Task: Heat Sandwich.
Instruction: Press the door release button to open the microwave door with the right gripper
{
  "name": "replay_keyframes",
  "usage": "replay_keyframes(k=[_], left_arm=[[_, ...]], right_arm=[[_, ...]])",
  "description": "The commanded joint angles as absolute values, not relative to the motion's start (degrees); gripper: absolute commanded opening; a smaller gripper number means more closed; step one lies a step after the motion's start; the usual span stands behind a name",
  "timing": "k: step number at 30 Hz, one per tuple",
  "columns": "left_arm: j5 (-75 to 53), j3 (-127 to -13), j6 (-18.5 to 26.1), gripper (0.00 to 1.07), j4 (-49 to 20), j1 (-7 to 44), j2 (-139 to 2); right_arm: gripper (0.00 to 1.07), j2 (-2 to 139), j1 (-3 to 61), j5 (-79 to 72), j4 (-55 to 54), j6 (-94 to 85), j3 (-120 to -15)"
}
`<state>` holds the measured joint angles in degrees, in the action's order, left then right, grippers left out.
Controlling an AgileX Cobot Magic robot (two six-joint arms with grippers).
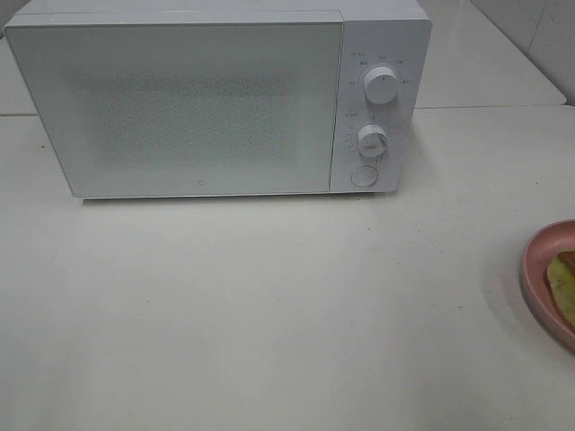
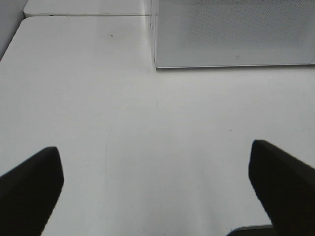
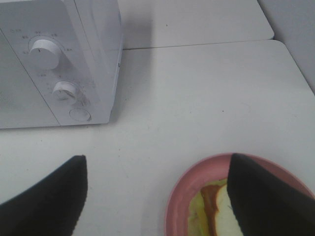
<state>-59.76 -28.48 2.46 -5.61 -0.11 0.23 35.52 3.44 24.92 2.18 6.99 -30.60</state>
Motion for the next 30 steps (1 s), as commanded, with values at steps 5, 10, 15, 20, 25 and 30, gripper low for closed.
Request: replay_keyframes(k=[5, 10, 15, 20, 25, 30], left_arm=[[-59.3, -28.25, 2.35, 0.97, -5.79, 0.17, 1.66], [-59.3, -28.25, 2.35, 0.97, -5.79, 0.17, 1.66], [-59.3, -28.25, 2.35, 0.97, -5.79, 0.17, 1.66], [-59.3, -28.25, 2.35, 0.97, -5.79, 0.17, 1.66], [-59.3, -28.25, 2.35, 0.97, -5.79, 0.17, 1.66], [-59.3, -28.25, 2.35, 0.97, -5.79, 0.17, 1.66]], right_arm=[[0.75, 44.35, 3.38, 13.41, 2.18, 6.93, -30.94], [0.75, 51.22, 3.38, 6.99, 2.18, 7.22, -30.94], [0.75, 59.82, 3.38, -2.01, 2.18, 7.33, -30.94], [0.75, 65.37, 3.38, -11.63, 2.23, 7.33, -30.02], [0.75, 68.81, 3.67, -26.53, 1.09, 6.99, -25.44], [0.75, 72.99, 8.54, -36.9, -7.22, -0.92, -21.49]])
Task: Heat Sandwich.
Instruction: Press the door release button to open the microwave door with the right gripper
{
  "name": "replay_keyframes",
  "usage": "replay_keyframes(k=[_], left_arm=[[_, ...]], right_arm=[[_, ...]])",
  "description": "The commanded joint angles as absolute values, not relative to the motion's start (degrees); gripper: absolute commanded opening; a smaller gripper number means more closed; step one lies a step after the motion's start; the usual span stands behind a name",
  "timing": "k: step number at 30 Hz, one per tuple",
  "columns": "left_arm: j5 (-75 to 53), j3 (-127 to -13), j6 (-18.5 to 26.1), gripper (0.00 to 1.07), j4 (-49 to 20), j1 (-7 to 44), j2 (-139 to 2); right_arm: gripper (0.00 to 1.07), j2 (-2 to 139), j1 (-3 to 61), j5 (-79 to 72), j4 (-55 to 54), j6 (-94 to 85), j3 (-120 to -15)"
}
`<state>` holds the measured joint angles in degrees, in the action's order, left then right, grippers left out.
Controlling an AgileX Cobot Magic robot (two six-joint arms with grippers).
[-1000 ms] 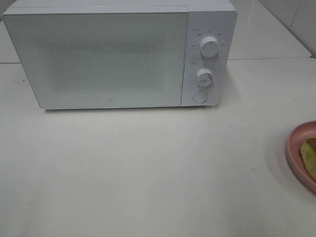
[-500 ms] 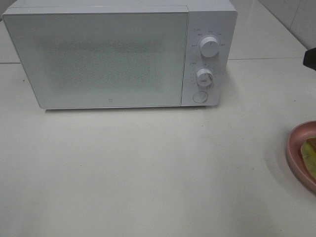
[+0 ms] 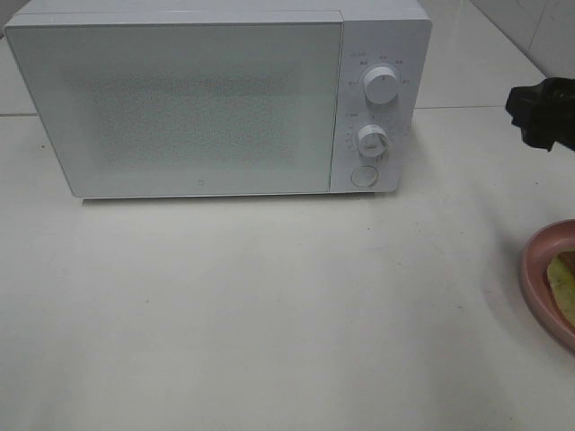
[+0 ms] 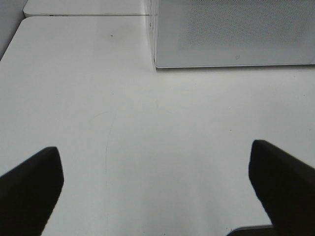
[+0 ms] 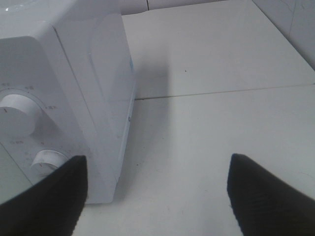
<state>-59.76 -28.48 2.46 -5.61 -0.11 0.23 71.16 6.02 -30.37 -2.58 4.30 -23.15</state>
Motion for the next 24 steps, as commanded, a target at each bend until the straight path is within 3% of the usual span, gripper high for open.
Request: replay_keyframes(k=[1, 10, 24], left_arm=[[-59.3, -28.25, 2.35, 0.97, -5.79, 0.17, 1.66], [-59.3, -28.25, 2.35, 0.97, -5.79, 0.17, 1.66], [-59.3, -28.25, 2.35, 0.97, -5.79, 0.17, 1.66]], right_arm=[[0.75, 72.99, 8.54, -36.9, -7.22, -0.92, -21.49], [0.75, 81.76, 25.32, -52.2, -28.3, -14.5, -19.37], [0.75, 90.3, 39.71, -61.71, -37.3, -14.55, -19.37]])
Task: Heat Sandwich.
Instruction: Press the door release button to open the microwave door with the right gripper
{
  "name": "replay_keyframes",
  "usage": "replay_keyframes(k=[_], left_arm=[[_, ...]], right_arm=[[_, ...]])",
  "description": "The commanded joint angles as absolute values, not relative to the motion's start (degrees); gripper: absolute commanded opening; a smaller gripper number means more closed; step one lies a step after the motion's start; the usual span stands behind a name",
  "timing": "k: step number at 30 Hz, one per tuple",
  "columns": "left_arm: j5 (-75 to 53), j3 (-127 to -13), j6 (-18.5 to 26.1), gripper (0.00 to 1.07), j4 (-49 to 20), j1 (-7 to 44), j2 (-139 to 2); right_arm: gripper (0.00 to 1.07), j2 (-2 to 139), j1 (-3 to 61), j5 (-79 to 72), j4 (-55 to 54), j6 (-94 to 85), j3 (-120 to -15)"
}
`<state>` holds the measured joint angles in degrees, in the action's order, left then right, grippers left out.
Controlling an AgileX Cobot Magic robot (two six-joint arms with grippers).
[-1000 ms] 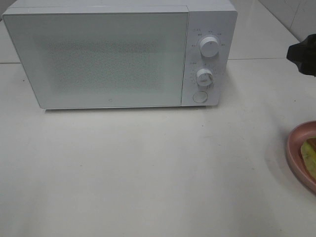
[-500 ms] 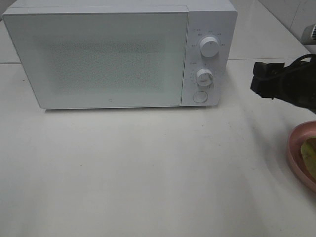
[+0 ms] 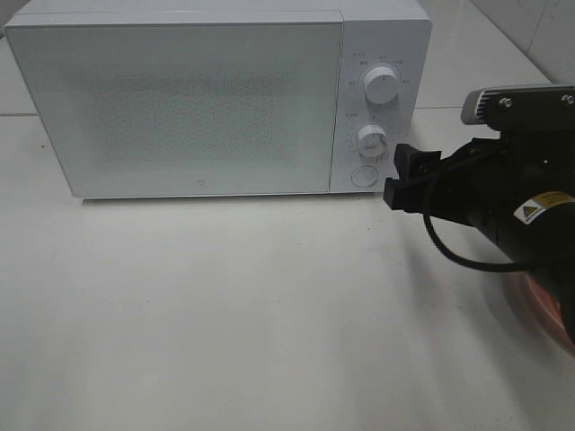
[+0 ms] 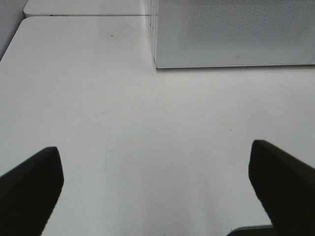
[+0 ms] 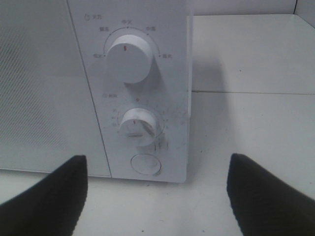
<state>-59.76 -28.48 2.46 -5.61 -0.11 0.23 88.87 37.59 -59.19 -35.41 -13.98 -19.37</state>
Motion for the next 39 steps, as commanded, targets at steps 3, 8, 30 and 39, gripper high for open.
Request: replay_keyframes(k=[3, 8, 30, 39], left_arm=[[-59.3, -28.25, 2.35, 0.97, -5.79, 0.17, 1.66], [-59.3, -28.25, 2.35, 0.97, -5.79, 0.17, 1.66], [-59.3, -28.25, 2.35, 0.97, -5.79, 0.17, 1.66], [-59.3, -28.25, 2.35, 0.97, -5.79, 0.17, 1.66]], right_arm=[[0.75, 92.76, 43.54, -63.08, -41.25, -14.55, -19.48], [0.75, 94.48, 46.81, -64.29, -44.86, -14.55, -19.48], [0.73, 94.82, 48.64, -65.2, -47.21, 15.24, -19.48], [0.65, 94.82, 48.64, -65.15, -47.21, 44.98, -19.48]])
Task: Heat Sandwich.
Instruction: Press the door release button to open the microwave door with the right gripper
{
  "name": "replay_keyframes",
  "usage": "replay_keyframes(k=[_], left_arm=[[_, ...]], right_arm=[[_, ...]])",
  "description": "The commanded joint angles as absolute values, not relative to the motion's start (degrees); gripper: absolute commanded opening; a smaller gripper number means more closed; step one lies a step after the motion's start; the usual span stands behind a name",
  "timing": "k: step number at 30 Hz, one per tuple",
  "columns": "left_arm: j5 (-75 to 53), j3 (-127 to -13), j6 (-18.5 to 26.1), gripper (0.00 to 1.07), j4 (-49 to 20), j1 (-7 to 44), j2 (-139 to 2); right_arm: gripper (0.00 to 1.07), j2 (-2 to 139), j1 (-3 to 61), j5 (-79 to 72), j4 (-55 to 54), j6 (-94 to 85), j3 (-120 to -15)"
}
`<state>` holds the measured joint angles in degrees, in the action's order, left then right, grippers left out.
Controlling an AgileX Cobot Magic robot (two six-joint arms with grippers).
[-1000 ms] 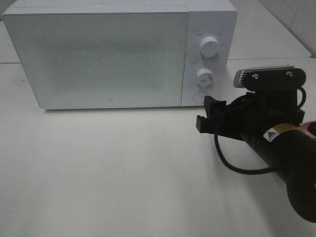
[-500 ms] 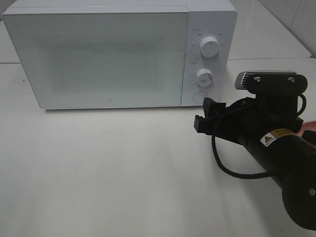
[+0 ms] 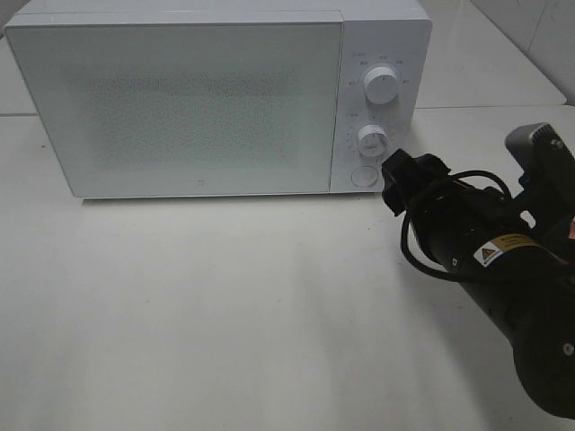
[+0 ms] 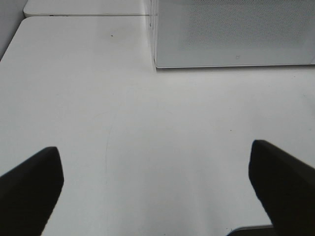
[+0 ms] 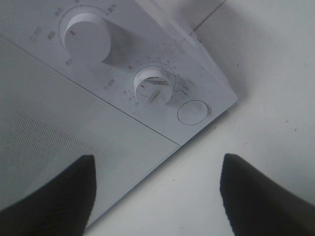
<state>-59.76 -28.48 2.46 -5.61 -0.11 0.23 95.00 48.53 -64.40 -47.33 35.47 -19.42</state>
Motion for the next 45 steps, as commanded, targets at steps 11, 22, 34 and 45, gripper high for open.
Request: replay_keyframes(k=[11, 22, 34, 45], left_arm=[[-59.3, -28.25, 2.35, 0.97, -5.79, 0.17, 1.66], [-59.3, -28.25, 2.35, 0.97, -5.79, 0.17, 1.66], [-59.3, -28.25, 2.35, 0.97, -5.79, 0.17, 1.66], [-59.3, -28.25, 2.35, 0.97, -5.79, 0.17, 1.66]], right_arm=[[0.4, 94.82, 48.59, -63.48, -47.21, 71.45, -19.48], [0.0, 94.82, 48.59, -58.84, -47.27, 75.52, -19.65], [0.0, 94.82, 45.09, -56.32, -45.89, 75.97, -20.34], [0.0, 100.5, 41.88, -56.15, -41.14, 78.55, -24.81]])
